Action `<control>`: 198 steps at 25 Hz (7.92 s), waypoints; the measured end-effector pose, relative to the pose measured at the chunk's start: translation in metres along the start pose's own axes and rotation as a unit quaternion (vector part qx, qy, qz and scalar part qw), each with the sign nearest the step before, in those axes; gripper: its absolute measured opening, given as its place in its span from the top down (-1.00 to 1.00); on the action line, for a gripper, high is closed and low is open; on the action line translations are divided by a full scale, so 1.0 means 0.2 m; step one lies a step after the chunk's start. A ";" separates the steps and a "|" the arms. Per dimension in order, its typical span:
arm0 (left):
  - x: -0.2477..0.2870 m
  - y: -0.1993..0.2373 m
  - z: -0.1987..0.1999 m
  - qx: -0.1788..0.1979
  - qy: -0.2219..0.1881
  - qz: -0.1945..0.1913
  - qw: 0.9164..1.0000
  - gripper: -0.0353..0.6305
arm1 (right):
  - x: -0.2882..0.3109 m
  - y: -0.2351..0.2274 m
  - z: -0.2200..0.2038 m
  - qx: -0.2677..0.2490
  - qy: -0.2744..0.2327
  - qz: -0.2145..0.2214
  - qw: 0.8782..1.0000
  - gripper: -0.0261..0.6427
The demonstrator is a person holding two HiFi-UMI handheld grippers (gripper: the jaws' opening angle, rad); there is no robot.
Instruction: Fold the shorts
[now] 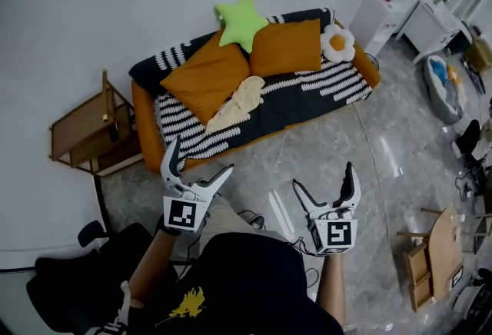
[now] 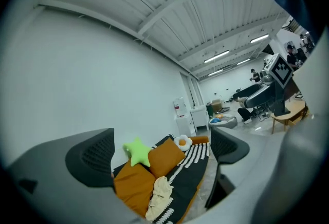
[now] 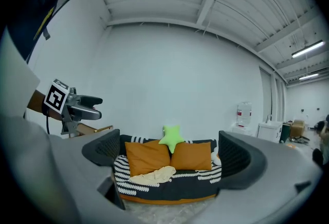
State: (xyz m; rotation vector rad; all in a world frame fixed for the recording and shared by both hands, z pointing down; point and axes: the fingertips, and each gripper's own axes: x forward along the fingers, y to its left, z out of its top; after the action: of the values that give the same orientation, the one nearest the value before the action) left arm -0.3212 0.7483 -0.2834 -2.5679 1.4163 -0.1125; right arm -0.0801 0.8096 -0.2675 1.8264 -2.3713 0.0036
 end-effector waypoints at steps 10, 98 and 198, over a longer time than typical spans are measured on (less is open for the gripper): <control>0.04 0.21 -0.16 -0.016 0.040 0.033 0.999 -0.86 | 0.37 0.14 -0.11 0.010 0.031 0.057 0.998 -0.85; 3.24 1.15 -2.93 -0.107 0.196 -0.217 0.950 -0.85 | 3.92 -0.81 -2.14 0.094 0.251 -0.047 0.962 0.87; 2.70 0.54 -4.40 -0.053 0.618 -0.400 0.675 0.21 | 3.31 -0.14 -3.83 0.181 0.569 0.071 0.799 0.28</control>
State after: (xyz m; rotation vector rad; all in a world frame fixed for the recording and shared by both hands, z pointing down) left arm -0.2665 0.1107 0.5347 -2.9633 0.1621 -2.2547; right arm -0.1283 0.2359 0.5669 1.1211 -1.6001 1.2545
